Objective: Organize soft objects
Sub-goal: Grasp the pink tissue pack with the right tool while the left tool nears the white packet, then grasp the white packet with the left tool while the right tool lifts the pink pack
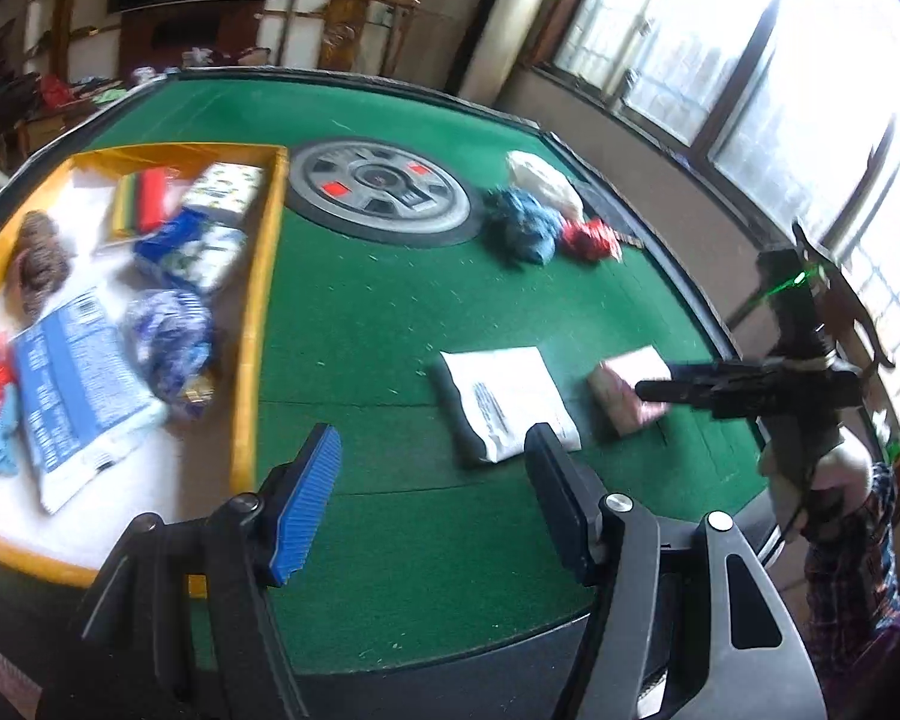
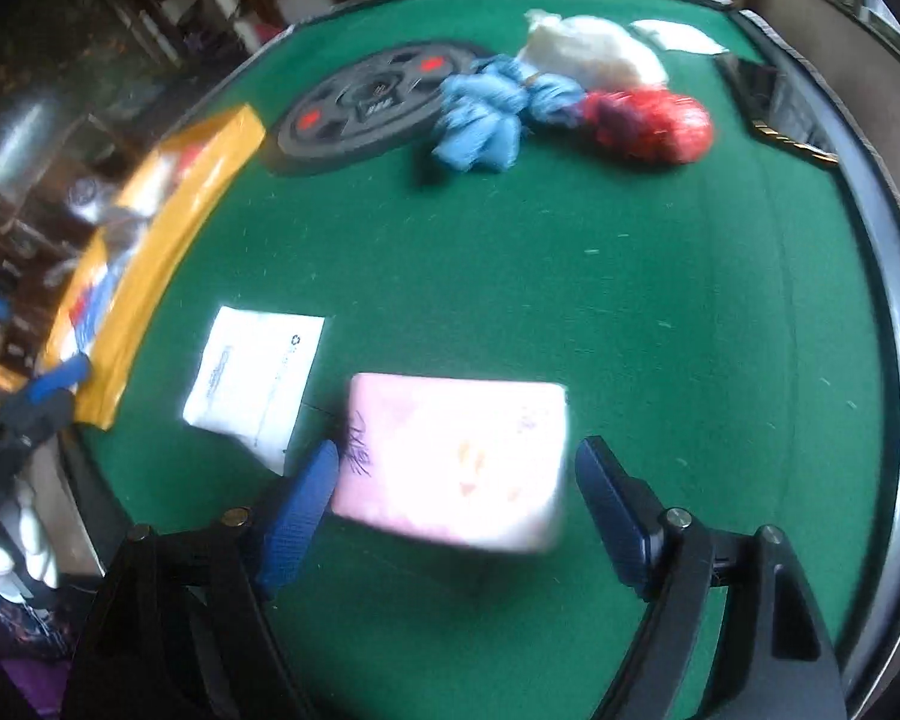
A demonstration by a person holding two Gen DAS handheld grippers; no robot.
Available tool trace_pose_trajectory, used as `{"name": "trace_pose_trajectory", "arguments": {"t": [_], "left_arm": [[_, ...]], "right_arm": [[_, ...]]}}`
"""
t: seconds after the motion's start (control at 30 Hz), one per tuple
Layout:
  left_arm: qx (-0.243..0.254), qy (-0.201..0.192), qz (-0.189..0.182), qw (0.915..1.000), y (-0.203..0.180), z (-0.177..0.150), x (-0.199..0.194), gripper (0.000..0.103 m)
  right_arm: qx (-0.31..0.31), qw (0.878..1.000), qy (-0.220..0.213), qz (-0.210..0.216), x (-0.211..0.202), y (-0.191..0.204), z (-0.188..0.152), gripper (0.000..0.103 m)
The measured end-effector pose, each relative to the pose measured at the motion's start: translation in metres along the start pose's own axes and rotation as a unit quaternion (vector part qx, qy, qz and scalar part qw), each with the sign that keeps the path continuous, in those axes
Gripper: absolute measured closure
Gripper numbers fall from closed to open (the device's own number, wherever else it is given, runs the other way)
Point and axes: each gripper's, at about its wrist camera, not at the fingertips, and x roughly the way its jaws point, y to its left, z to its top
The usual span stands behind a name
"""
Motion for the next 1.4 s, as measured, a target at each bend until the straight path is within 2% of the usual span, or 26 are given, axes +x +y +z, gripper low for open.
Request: {"name": "trace_pose_trajectory", "arguments": {"t": [0.13,0.23,0.33,0.37,0.4,0.43,0.47,0.57,0.63,0.7,0.73,0.8,0.83,0.87,0.9,1.03,1.07,1.1,1.13,1.2,1.27,1.33,1.4], "left_arm": [[0.046,0.034,0.005,0.9984,-0.023,0.007,0.028,0.034],[0.060,0.054,0.006,0.9967,-0.035,0.013,0.051,0.030],[0.069,0.078,0.022,0.9943,-0.044,0.018,0.080,0.030],[0.063,0.092,0.023,0.9935,-0.046,0.019,0.090,0.027],[0.065,0.083,0.025,0.9941,-0.050,0.021,0.090,0.024],[0.062,0.089,0.007,0.9941,-0.054,0.022,0.092,0.024],[0.058,0.097,-0.013,0.9936,-0.057,0.023,0.094,0.019],[0.026,0.104,-0.084,0.9907,-0.058,0.024,0.095,0.017],[-0.027,0.114,-0.144,0.9827,-0.046,0.026,0.097,0.017],[-0.076,0.127,-0.186,0.9713,-0.038,0.029,0.101,0.017],[-0.087,0.129,-0.196,0.9683,-0.035,0.029,0.101,0.017],[-0.097,0.134,-0.208,0.9641,-0.036,0.029,0.103,0.017],[-0.106,0.141,-0.223,0.9588,-0.037,0.027,0.105,0.017],[-0.116,0.149,-0.243,0.9514,-0.039,0.025,0.108,0.017],[-0.131,0.162,-0.268,0.9406,-0.040,0.022,0.112,0.017],[-0.159,0.174,-0.320,0.9178,-0.048,0.027,0.122,0.017],[-0.160,0.174,-0.322,0.9169,-0.051,0.027,0.124,0.017],[-0.158,0.176,-0.322,0.9167,-0.055,0.029,0.126,0.017],[-0.153,0.179,-0.322,0.9171,-0.061,0.029,0.128,0.017],[-0.142,0.186,-0.322,0.9175,-0.071,0.028,0.130,0.017],[-0.139,0.191,-0.330,0.9140,-0.077,0.028,0.130,0.017],[-0.143,0.192,-0.337,0.9105,-0.083,0.029,0.133,0.017],[-0.149,0.192,-0.341,0.9079,-0.086,0.030,0.137,0.017]], "right_arm": [[0.036,0.998,-0.033,0.028,-0.011,-0.011,-0.009,0.025],[0.055,0.997,-0.042,0.043,-0.011,-0.017,-0.008,0.025],[0.060,0.995,-0.064,0.054,-0.019,-0.018,-0.009,0.025],[0.060,0.994,-0.075,0.058,-0.022,-0.017,-0.009,0.025],[0.062,0.992,-0.089,0.071,-0.025,-0.015,-0.008,0.025],[0.068,0.988,-0.105,0.095,-0.031,-0.014,-0.008,0.025],[0.076,0.980,-0.121,0.142,-0.037,-0.014,-0.009,0.025],[0.096,0.952,-0.123,0.264,-0.032,-0.008,-0.007,0.025],[0.108,0.938,-0.118,0.307,-0.023,-0.002,-0.004,0.025],[0.126,0.930,-0.115,0.327,-0.011,0.001,-0.002,0.025],[0.137,0.923,-0.116,0.340,-0.006,0.001,-0.001,0.021],[0.171,0.902,-0.112,0.380,0.006,-0.003,-0.003,0.020],[0.181,0.894,-0.112,0.395,0.010,-0.005,-0.004,0.020],[0.192,0.885,-0.116,0.408,0.013,-0.008,-0.006,0.020],[0.203,0.881,-0.121,0.410,0.015,-0.011,-0.009,0.020],[0.256,0.864,-0.132,0.412,0.023,-0.034,-0.027,0.020],[0.275,0.852,-0.138,0.424,0.025,-0.042,-0.033,0.021],[0.283,0.846,-0.141,0.430,0.024,-0.046,-0.035,0.021],[0.287,0.850,-0.145,0.417,0.019,-0.049,-0.038,0.021],[0.287,0.882,-0.148,0.344,0.005,-0.050,-0.039,0.020],[0.280,0.894,-0.154,0.315,-0.003,-0.048,-0.038,0.020],[0.288,0.892,-0.151,0.315,-0.002,-0.051,-0.036,0.020],[0.302,0.878,-0.146,0.340,0.005,-0.054,-0.032,0.020]]}}
